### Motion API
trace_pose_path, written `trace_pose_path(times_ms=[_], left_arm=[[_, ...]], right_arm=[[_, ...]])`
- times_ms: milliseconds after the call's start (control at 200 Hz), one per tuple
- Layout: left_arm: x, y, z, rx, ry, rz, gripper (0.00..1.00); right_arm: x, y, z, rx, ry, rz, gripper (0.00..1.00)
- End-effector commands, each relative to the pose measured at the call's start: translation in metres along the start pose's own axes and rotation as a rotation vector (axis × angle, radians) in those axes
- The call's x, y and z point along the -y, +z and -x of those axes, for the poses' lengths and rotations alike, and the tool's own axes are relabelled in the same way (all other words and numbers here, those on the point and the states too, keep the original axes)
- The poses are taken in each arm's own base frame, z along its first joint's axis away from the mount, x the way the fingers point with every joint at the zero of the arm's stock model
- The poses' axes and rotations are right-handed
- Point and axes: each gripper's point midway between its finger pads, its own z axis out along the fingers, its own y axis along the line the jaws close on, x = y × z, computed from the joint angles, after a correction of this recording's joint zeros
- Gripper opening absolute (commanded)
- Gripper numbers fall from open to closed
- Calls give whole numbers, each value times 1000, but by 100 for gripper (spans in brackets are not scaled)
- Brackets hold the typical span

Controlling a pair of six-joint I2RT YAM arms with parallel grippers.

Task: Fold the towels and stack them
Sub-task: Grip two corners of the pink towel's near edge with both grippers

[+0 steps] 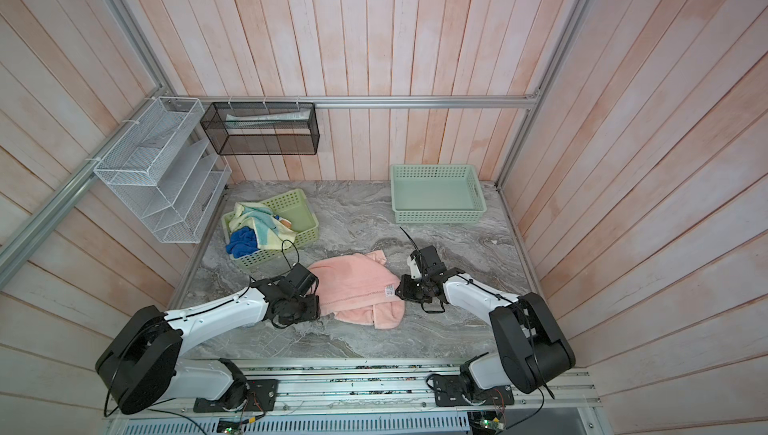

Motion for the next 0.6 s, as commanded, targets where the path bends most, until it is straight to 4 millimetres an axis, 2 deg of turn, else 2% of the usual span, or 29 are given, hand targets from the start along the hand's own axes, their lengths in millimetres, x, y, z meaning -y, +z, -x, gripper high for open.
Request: trace_pose_path(times_ms=[0,30,135,230,290,430,485,595], left_arm=[[-17,17,-18,-60,-6,68,62],[-14,17,-17,-58,-7,54,55],[-6,11,-13,-35,-5,10,24],[0,0,-4,4,16,-15,6],[3,-10,2,29,29,-22,0],[18,-42,26,102,76,-51,0],[27,-62,42,150,104,-62,0],[46,-119,86,297,161,-81,0]], right_arm=[[-8,-7,7,23,-17,10,14],[-9,-9,8,26,-21,11,10],[-15,-14,12,40,-37,25,0],[-22,-21,18,61,-51,41,0],[-27,-26,23,80,-59,53,0],[-40,-43,36,130,-75,67,0],[-48,-56,46,169,-94,69,0],[-67,-91,72,269,-144,59,0]])
